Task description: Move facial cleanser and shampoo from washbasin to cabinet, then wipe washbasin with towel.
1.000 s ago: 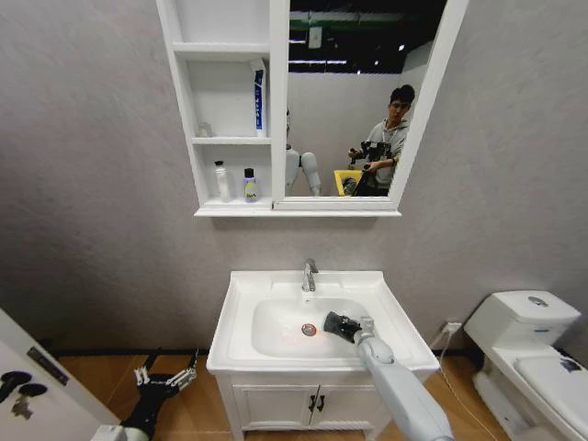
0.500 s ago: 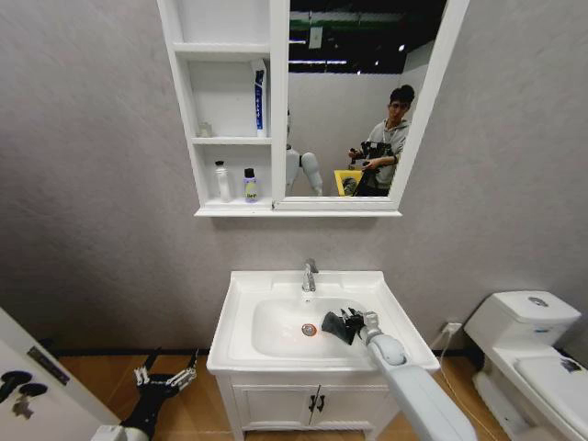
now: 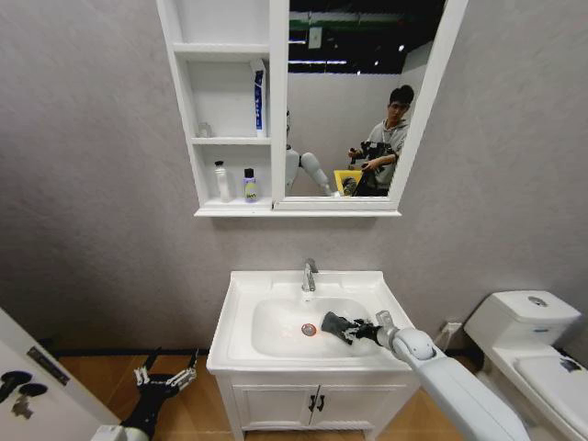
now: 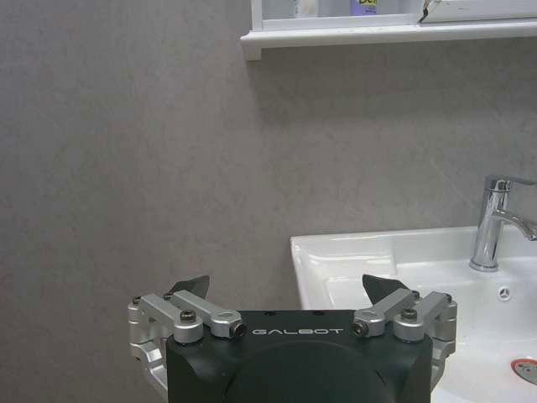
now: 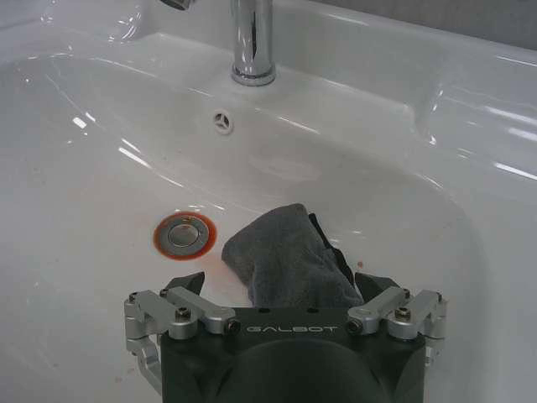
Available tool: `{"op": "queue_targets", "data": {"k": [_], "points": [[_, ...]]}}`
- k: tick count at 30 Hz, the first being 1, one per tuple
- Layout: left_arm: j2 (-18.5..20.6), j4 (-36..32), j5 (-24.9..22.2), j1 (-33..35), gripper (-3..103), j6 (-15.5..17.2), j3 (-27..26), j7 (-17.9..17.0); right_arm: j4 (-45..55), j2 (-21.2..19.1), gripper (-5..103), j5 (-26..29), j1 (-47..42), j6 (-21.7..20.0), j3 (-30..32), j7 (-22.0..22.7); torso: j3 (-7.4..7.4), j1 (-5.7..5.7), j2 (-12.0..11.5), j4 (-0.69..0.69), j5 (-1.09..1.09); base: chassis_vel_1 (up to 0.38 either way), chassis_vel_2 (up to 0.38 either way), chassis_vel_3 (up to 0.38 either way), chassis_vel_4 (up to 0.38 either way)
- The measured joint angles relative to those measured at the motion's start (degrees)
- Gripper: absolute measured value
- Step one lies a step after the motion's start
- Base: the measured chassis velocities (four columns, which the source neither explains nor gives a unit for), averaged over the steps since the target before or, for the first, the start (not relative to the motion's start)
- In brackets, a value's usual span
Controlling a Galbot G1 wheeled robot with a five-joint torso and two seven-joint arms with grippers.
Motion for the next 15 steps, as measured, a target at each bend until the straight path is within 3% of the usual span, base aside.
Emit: {"op": "queue_targets", "data": {"k": [5,15], "points": [[0.0,0.0,0.0,0.0,100,0.0,0.0,0.0,-5.1,1.4,100,-3.1,3.6,1.8,-4.5,-1.3,0.00,0.00,0.0,0.01,0.01,0.000,0.000,0.000,0.000],[0.0,0.0,0.0,0.0,100,0.0,0.0,0.0,-10.4,2.4,100,-5.9,6.3,4.0,-7.3,-2.1,0.00,0.00,0.0,0.00,0.00,0.000,0.000,0.000,0.000]]}}
